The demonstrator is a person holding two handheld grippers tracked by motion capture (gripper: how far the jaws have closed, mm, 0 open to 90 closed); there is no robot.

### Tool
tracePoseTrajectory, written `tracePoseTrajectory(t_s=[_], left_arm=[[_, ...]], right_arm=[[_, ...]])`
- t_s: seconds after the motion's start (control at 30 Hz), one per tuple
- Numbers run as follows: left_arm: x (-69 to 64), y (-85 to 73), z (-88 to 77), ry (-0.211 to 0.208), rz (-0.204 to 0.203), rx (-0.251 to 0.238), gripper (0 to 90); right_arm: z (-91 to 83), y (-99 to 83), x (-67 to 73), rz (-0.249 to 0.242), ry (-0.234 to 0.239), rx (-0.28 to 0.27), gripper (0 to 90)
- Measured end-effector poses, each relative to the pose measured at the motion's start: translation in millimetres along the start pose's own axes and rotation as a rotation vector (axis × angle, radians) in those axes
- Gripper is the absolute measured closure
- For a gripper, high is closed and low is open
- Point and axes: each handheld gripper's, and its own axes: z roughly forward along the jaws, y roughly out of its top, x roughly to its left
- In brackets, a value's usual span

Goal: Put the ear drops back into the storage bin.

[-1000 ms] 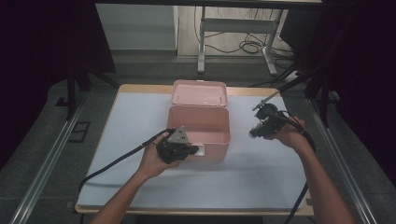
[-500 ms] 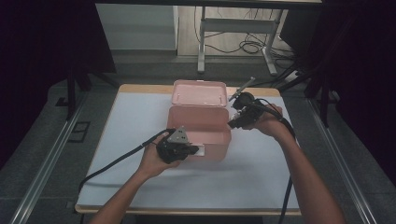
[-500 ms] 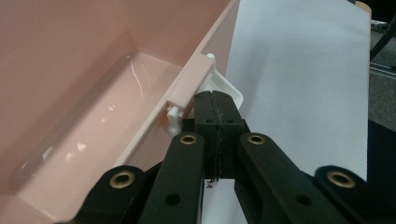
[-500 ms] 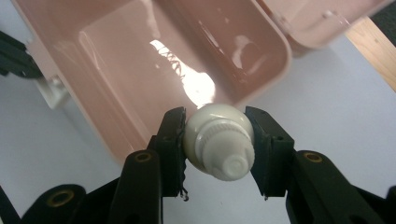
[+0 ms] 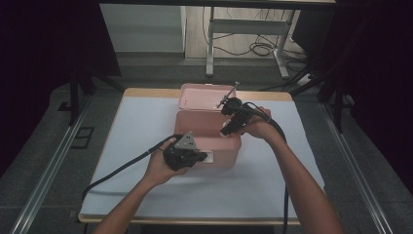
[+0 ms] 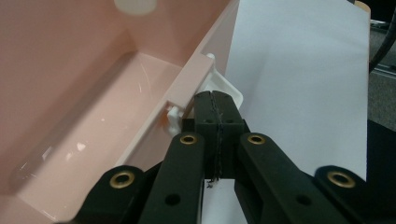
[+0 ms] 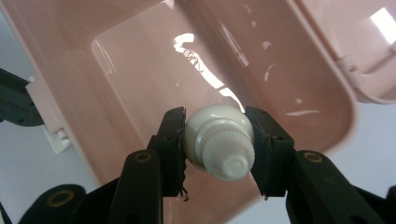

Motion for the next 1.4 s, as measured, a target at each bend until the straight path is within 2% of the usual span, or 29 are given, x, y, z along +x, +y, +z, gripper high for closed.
tracePoseTrajectory(t_s=[0.27,0.43,0.77,1.4], left_arm=[[0.2,0.3,0.0,-0.002,-0.002,0.001,90.0],[0.3,0.4,-0.1,0.000,0.002,0.004,90.0],[-0.3,0.1,0.0,0.002,0.001,0.001,90.0],[0.0,0.1,0.3,-0.002,-0.002,-0.003,90.0]], right_arm=[[23.3,-5.8,4.0,-0.024,0.029,0.060,60.4],[31.3,-7.3,6.8,-0.034,0.028,0.084,60.4],[38.1,-6.0,11.2,-0.052,0.037,0.117,60.4],[48.7,-5.6,10.4,-0.048,0.029,0.148,60.2]])
